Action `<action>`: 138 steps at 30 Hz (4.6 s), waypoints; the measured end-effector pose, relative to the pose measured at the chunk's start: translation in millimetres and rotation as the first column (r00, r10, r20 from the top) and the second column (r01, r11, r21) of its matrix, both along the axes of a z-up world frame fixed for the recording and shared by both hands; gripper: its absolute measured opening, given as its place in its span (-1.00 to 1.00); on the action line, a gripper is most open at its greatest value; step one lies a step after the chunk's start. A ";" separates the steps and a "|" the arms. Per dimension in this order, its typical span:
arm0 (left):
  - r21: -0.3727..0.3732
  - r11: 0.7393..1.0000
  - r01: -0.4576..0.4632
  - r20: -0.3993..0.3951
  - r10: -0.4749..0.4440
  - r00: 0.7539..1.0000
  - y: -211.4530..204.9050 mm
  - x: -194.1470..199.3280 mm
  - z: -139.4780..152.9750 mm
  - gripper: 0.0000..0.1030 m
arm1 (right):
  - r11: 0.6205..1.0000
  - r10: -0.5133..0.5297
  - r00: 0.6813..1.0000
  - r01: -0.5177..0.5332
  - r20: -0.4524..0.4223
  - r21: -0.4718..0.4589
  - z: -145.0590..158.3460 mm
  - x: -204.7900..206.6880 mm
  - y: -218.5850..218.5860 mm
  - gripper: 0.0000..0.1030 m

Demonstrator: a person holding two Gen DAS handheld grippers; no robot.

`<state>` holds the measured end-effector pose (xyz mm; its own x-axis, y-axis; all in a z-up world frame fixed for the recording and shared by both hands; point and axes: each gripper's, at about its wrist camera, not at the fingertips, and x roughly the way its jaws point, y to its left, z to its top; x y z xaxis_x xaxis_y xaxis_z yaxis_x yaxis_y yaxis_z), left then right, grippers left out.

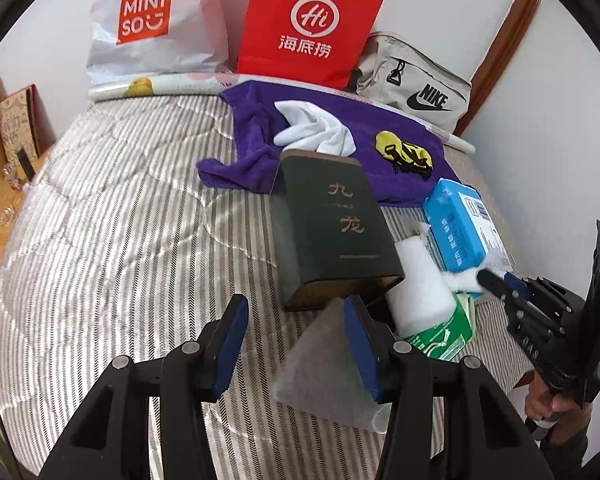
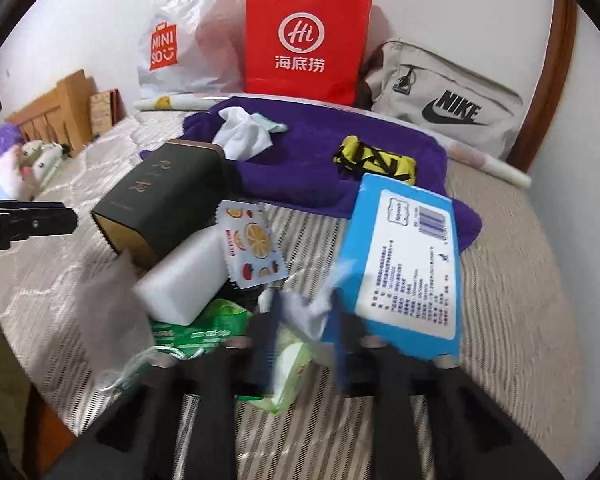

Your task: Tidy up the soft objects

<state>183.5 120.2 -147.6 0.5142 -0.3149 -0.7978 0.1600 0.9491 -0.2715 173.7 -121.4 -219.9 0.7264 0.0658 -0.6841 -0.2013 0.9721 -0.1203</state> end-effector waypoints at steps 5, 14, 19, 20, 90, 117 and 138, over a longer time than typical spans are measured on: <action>-0.026 0.999 0.028 -0.017 -0.029 0.999 0.8 -0.7 -10.3 -0.08 | 0.999 -0.011 1.000 0.011 -0.011 0.051 7.7 -1.6 -3.2 -0.91; -0.063 0.998 0.031 -0.034 -0.033 0.999 -1.6 -12.4 -31.8 0.03 | 0.993 -0.024 0.996 0.015 0.080 0.119 45.2 -29.8 -14.2 -0.91; -0.087 0.995 0.057 -0.056 -0.062 0.996 -18.1 -15.9 -46.9 0.24 | 0.994 -0.004 0.995 -0.008 0.105 0.113 51.0 -45.6 -22.2 -0.91; -0.085 0.995 0.055 -0.068 -0.061 0.996 -22.8 -16.4 -51.2 0.25 | 0.993 0.002 0.995 -0.014 0.103 0.114 50.3 -47.2 -23.9 -0.91; 0.070 0.987 -0.145 0.110 0.137 0.984 -38.7 -47.3 29.3 -0.79 | 0.970 0.095 0.995 -0.095 0.011 0.226 22.8 -65.0 -93.9 -0.91; 0.037 0.993 -0.112 0.177 0.104 0.979 -63.1 34.3 79.6 -0.79 | 0.965 0.098 0.985 -0.128 0.139 0.229 95.8 13.3 -88.4 -0.91; -0.049 0.998 -0.047 0.069 0.051 0.996 -84.2 134.5 57.7 -0.79 | 0.978 0.055 0.988 -0.082 0.143 0.189 92.7 111.4 -82.8 -0.91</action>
